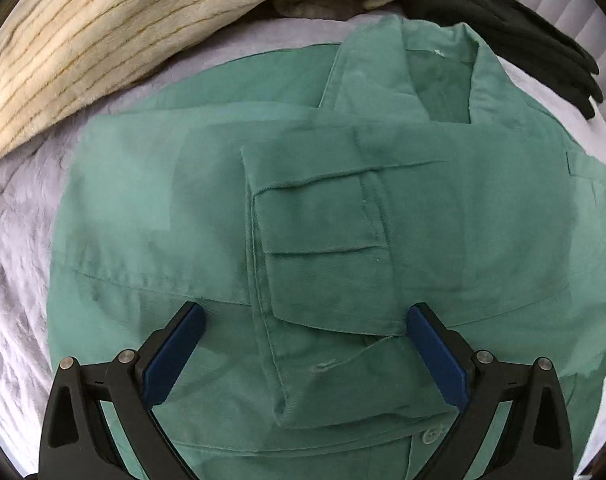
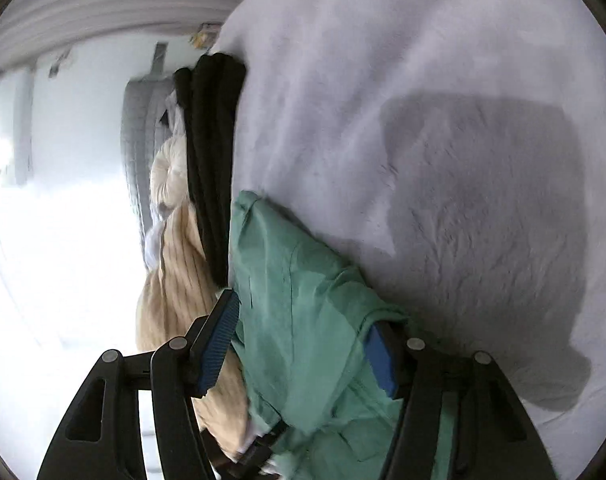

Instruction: Fold large clothes

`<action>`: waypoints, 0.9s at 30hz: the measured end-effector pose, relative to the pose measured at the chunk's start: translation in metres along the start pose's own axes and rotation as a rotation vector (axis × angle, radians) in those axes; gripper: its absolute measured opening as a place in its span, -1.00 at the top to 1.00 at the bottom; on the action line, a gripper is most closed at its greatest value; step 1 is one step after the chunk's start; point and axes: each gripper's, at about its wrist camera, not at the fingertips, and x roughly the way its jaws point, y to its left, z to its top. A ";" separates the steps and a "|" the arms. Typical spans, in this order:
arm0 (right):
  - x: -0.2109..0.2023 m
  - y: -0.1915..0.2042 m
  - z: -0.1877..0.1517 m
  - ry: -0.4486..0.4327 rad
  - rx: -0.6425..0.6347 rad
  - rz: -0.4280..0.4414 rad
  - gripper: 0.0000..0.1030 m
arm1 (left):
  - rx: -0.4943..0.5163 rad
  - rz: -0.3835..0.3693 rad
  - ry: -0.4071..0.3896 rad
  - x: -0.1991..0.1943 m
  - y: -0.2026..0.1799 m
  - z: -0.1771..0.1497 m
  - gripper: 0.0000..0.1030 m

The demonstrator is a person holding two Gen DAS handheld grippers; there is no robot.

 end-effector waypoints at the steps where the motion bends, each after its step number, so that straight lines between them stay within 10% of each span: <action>1: 0.003 -0.001 0.000 0.001 0.001 -0.014 -0.17 | 0.005 0.010 0.000 0.000 -0.002 0.001 -0.98; 5: 0.003 -0.008 0.002 -0.013 0.060 -0.010 0.04 | -0.004 0.035 -0.010 -0.006 -0.009 0.006 -0.98; 7: 0.001 -0.015 -0.002 -0.013 0.055 -0.060 0.88 | 0.005 0.056 -0.034 -0.011 -0.010 0.007 -0.98; 15: -0.010 -0.025 -0.002 0.069 -0.025 -0.114 0.92 | 0.124 0.001 -0.134 -0.064 -0.027 0.014 -0.98; 24: -0.004 -0.043 0.006 0.149 0.052 0.000 0.88 | 0.378 -0.321 -0.116 -0.069 -0.212 0.090 -0.98; 27: -0.004 -0.048 0.004 0.164 0.070 0.025 0.84 | 0.450 -0.297 -0.119 -0.053 -0.265 0.097 -0.77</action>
